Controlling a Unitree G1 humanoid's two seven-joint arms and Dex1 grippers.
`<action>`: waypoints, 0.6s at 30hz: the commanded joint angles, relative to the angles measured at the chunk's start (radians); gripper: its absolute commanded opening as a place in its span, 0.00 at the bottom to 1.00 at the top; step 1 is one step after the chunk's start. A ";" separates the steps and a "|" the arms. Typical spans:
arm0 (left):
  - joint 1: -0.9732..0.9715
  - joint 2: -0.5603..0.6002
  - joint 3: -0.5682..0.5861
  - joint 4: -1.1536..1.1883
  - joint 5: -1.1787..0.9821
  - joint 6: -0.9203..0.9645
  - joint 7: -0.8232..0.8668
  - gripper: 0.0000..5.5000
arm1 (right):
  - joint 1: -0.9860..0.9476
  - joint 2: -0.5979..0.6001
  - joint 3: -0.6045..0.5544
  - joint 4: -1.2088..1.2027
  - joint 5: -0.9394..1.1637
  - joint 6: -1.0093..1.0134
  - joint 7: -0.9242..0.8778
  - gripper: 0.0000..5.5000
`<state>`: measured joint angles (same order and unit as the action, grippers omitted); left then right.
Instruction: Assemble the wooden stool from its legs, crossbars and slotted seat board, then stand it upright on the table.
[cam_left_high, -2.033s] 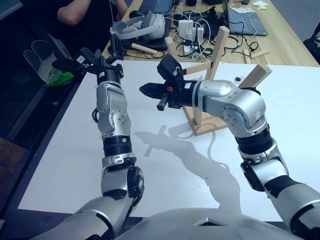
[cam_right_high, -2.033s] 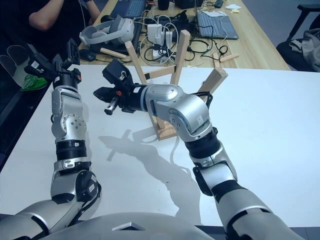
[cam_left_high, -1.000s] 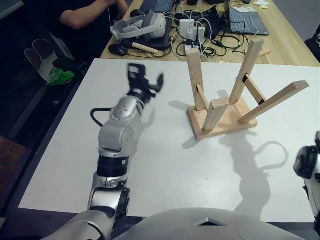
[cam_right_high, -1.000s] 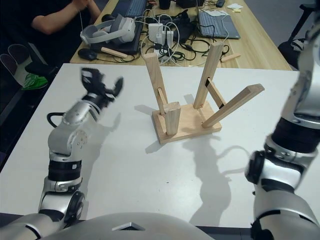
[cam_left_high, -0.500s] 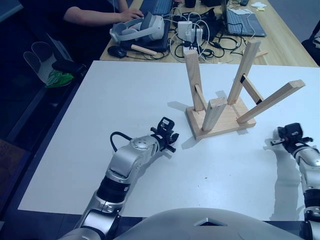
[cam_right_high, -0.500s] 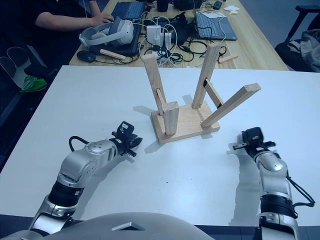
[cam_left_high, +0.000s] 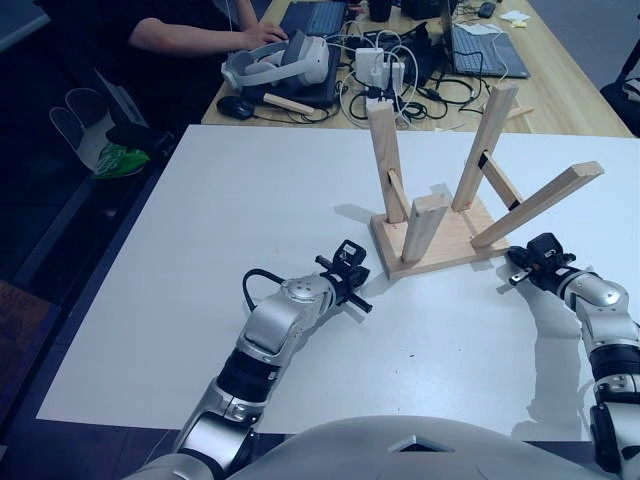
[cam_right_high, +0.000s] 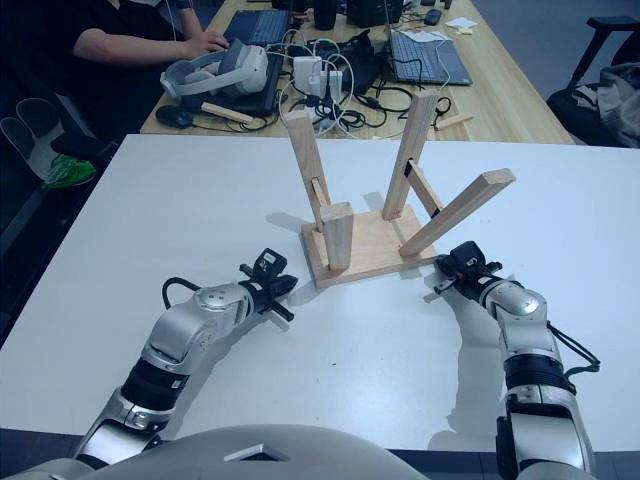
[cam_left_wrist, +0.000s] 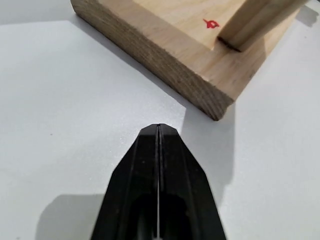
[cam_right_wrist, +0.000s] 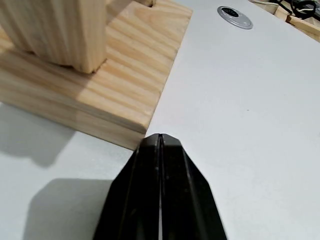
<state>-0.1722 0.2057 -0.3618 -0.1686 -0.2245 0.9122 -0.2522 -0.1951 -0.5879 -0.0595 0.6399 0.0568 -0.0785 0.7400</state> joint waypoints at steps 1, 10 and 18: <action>0.003 -0.020 0.026 0.024 0.015 0.000 0.011 0.01 | 0.036 0.021 0.027 -0.018 0.017 0.054 0.051 0.00; -0.024 -0.065 0.087 0.078 0.048 -0.021 0.060 0.01 | 0.062 0.020 -0.025 -0.134 0.211 0.300 0.186 0.00; -0.029 -0.096 0.104 0.093 0.067 -0.006 0.072 0.01 | 0.054 0.004 -0.033 -0.117 0.185 0.294 0.151 0.00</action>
<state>-0.1945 0.1124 -0.2655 -0.0927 -0.1677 0.8867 -0.1854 -0.1536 -0.5794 -0.0994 0.5081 0.2689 0.2103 0.9163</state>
